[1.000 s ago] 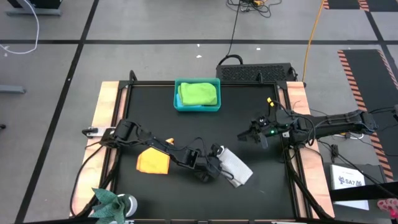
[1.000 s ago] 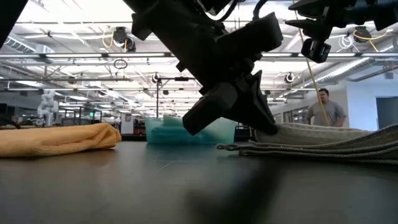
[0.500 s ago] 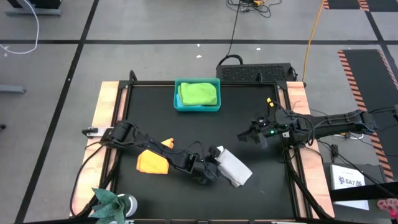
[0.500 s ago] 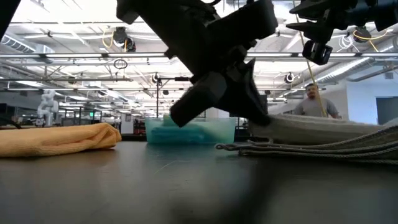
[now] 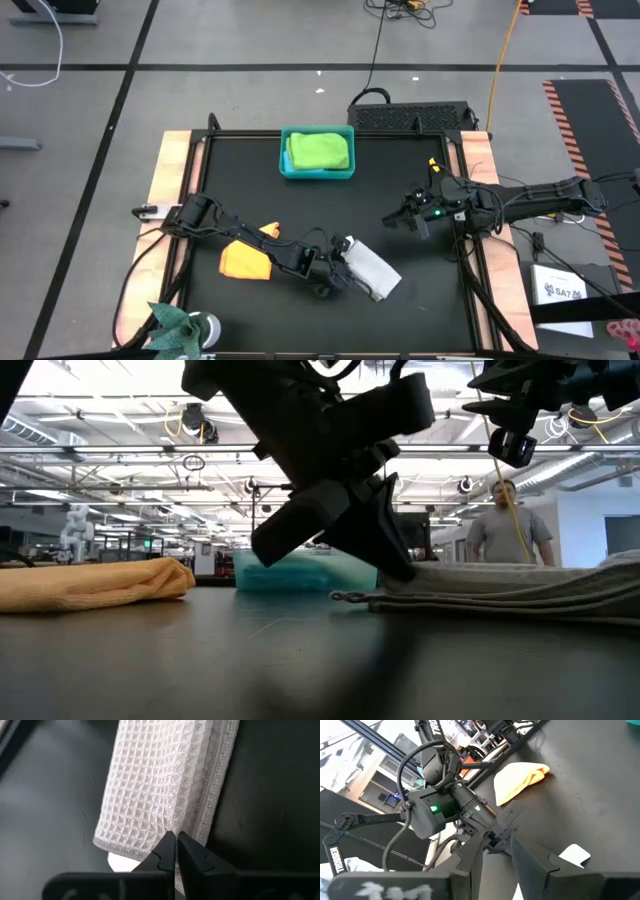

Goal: Fold microfiber towels
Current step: Fold the gray towel

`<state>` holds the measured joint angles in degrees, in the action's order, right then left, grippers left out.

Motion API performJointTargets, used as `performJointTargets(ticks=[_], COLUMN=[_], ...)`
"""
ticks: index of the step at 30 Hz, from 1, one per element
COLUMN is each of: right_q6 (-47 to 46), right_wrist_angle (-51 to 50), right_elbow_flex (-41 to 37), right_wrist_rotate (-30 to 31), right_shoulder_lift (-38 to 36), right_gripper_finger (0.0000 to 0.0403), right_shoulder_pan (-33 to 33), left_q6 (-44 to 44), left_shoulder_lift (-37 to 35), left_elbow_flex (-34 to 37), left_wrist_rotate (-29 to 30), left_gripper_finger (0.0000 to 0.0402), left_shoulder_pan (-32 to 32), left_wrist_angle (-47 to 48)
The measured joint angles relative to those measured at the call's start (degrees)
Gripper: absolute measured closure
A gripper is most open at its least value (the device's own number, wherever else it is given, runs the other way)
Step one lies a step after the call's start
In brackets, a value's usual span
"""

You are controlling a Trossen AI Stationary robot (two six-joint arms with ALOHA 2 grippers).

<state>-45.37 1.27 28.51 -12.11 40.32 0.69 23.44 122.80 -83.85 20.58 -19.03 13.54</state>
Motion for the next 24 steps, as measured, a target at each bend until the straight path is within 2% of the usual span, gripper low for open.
performJointTargets(ticks=[6,16,20,24], right_q6=[0.34,1.1,1.52,1.73], right_wrist_angle=[0.09,0.14,-0.29,-6.8], right_elbow_flex=[0.0,0.0,0.0,0.02], right_wrist_rotate=[-0.07,-0.18,-1.67,-1.65], right_shoulder_lift=[0.0,0.0,-0.02,0.79], right_gripper_finger=[0.0312,0.0312,0.0312,0.0314], right_shoulder_pan=[0.0,0.0,0.02,0.69], left_q6=[-3.24,-6.27,-8.56,-10.9], left_shoulder_lift=[0.0,0.0,0.0,0.01], left_elbow_flex=[0.0,0.0,0.0,0.0], left_wrist_rotate=[0.04,-0.74,-0.76,-0.79], left_gripper_finger=[0.0385,0.0279,0.0253,0.0242], left_shoulder_pan=[-0.02,0.74,0.74,0.74], left_wrist_angle=[0.44,0.11,0.03,-0.11])
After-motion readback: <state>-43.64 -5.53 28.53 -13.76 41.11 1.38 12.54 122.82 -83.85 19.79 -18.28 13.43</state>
